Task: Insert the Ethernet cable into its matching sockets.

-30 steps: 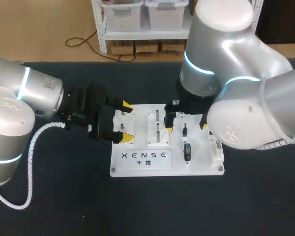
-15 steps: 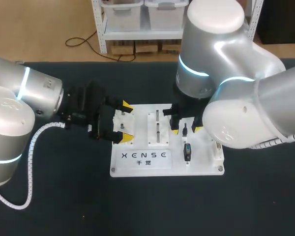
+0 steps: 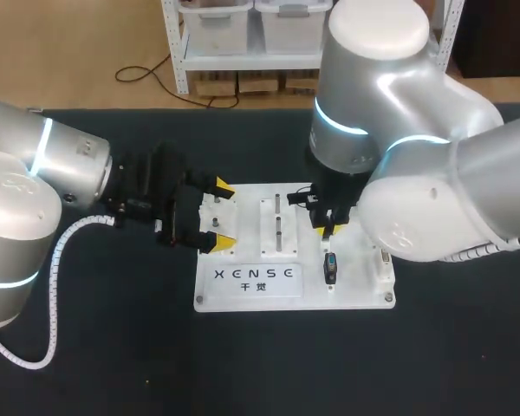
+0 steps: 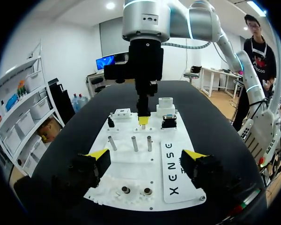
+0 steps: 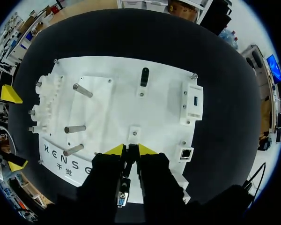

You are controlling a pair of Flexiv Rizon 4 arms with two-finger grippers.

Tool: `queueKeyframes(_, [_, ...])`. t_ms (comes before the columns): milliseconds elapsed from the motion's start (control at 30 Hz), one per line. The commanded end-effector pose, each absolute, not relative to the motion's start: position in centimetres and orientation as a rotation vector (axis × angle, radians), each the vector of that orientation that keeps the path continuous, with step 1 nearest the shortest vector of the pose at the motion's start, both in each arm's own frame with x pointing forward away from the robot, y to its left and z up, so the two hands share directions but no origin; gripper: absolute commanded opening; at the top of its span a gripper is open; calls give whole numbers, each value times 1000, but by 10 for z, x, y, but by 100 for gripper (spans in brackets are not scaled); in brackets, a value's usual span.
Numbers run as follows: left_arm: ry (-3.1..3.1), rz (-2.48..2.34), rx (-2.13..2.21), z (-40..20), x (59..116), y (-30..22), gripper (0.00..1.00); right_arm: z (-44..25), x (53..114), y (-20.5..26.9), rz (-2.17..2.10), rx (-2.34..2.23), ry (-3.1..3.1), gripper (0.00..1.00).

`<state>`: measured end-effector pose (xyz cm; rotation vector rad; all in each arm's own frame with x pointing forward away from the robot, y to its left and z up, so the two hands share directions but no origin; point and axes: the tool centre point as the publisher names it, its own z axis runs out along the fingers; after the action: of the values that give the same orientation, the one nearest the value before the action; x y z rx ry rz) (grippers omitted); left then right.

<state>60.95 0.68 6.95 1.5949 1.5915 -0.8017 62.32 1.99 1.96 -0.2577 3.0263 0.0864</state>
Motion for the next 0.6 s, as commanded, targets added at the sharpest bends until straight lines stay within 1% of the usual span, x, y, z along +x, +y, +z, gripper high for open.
queueKeyframes(33, [1591,-800,1593,68,609,6,100,30,620,17,89,-259,3022,0])
queueKeyframes(333, [1591,-800,1593,68,609,6,100,55,621,-1,105,-210,3021,0])
queueKeyframes(600, [1591,-800,1593,68,609,6,100,63,619,-21,94,-176,3022,0])
